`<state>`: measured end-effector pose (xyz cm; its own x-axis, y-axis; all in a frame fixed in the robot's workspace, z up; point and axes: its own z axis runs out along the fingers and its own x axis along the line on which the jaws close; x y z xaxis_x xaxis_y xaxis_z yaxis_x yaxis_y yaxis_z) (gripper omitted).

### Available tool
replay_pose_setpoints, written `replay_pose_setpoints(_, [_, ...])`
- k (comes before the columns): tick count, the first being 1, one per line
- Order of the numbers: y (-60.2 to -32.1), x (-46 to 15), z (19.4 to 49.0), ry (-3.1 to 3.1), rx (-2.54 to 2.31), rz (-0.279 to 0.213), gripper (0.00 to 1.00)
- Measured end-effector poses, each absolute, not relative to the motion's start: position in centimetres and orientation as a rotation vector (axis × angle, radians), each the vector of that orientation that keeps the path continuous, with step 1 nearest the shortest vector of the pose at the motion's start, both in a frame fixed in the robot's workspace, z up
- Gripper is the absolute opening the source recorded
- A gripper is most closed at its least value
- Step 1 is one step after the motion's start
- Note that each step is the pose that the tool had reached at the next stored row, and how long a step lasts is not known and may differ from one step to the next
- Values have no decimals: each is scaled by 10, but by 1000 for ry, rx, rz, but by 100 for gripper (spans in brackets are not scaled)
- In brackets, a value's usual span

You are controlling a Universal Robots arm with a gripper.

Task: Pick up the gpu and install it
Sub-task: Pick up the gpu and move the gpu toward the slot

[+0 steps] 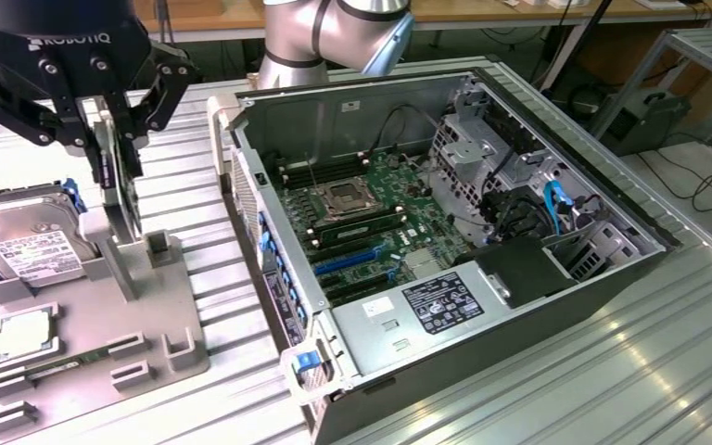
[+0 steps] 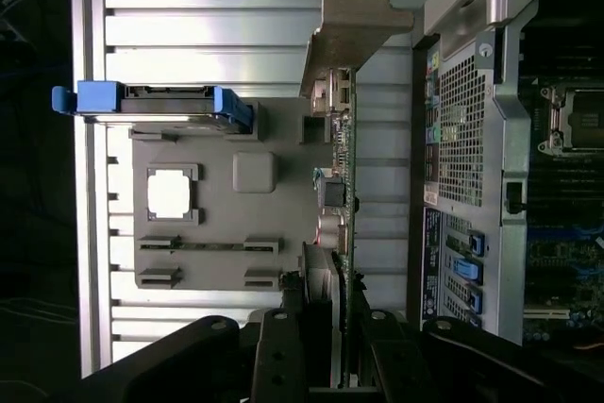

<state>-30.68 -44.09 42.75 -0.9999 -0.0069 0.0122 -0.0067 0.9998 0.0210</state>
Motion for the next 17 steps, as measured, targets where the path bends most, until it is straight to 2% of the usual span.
replay_pose_setpoints(17, [-441, -306, 449, -3129, 11, -36, 27])
